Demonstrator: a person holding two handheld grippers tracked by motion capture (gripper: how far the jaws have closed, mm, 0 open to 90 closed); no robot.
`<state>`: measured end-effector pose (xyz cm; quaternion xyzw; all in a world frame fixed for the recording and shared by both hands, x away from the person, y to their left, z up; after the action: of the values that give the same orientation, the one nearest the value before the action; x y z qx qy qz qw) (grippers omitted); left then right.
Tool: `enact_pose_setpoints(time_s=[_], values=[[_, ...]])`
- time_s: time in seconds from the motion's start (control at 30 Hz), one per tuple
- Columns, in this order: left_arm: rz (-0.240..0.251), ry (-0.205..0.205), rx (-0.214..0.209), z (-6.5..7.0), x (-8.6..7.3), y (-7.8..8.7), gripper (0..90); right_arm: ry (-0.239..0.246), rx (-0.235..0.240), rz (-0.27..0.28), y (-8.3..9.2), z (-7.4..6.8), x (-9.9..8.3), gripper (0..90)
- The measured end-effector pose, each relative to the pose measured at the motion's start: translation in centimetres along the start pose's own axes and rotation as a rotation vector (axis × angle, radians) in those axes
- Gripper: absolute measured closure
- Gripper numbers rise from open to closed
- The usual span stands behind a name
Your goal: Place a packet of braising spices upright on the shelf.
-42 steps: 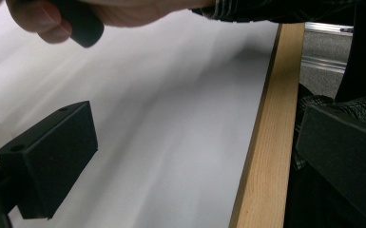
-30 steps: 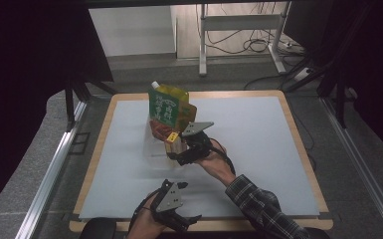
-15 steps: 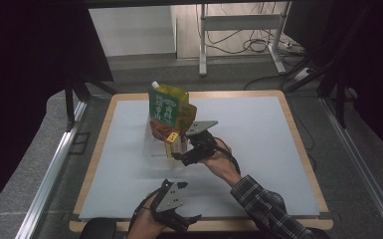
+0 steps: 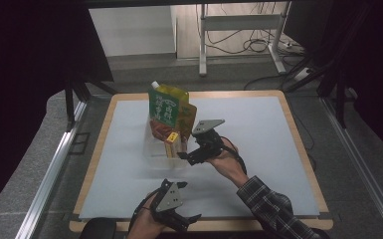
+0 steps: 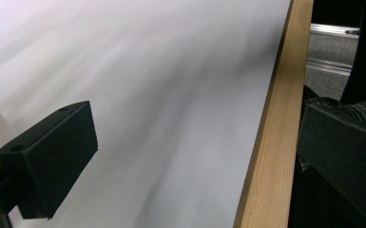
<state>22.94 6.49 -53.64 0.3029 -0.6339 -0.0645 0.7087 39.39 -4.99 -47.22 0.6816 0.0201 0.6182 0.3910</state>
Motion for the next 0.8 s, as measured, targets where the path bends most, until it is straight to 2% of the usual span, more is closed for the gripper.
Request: enact_pose_setpoints(time_s=[0.47,0.8], values=[[-0.01,0.0,0.01,-0.1,-0.1,0.0,0.0,-0.019,-0.03,0.007,2.2,1.2,-0.8,5.2],[-0.004,0.009,0.019,-0.3,-0.1,0.1,0.0,-0.043,-0.047,-0.004,3.3,1.8,-2.3,5.2]])
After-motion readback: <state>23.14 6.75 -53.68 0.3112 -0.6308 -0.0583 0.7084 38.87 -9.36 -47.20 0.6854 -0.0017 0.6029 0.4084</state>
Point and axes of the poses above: each handheld gripper's, and its own axes: y roughly backward along the jaws, x roughly out of its top, z roughly to its right, the point moved 3 cm from there along -y, roughly forward along the jaws, and after that the axes turned 8 degrees about -x, right-handed, at the moved point
